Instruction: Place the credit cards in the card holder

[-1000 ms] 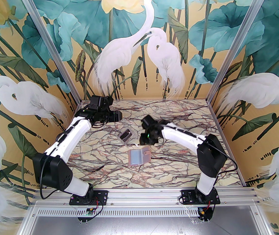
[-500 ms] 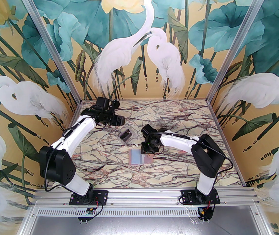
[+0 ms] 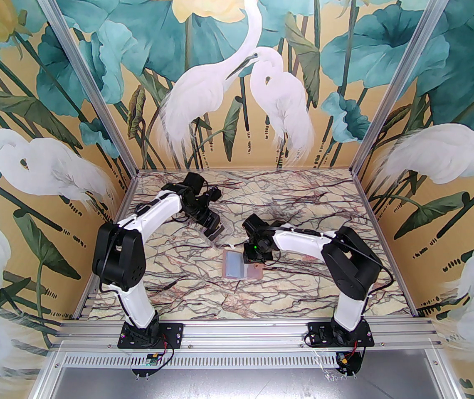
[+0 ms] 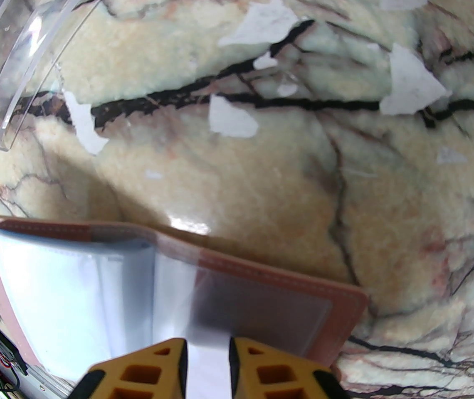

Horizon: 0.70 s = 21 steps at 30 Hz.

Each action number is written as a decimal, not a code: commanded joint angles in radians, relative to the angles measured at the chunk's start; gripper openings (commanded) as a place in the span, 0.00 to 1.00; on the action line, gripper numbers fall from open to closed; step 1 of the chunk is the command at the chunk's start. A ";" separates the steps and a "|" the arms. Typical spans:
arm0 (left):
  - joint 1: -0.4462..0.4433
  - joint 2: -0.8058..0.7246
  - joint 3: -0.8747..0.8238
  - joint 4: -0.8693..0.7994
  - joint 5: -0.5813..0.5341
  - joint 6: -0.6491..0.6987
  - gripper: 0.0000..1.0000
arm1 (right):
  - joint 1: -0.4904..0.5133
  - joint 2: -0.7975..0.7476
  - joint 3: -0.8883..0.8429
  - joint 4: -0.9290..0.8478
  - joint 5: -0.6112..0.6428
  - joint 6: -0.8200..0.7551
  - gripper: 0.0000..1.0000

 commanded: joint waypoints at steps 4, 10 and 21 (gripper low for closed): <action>-0.007 0.023 0.011 -0.032 -0.094 0.043 0.76 | -0.004 0.016 -0.020 0.028 0.019 -0.026 0.26; -0.007 0.037 0.021 0.000 -0.157 0.028 0.80 | -0.004 0.022 -0.027 0.040 0.016 -0.029 0.26; -0.013 0.100 0.037 -0.031 -0.127 0.057 0.84 | -0.006 0.036 -0.025 0.042 0.014 -0.031 0.26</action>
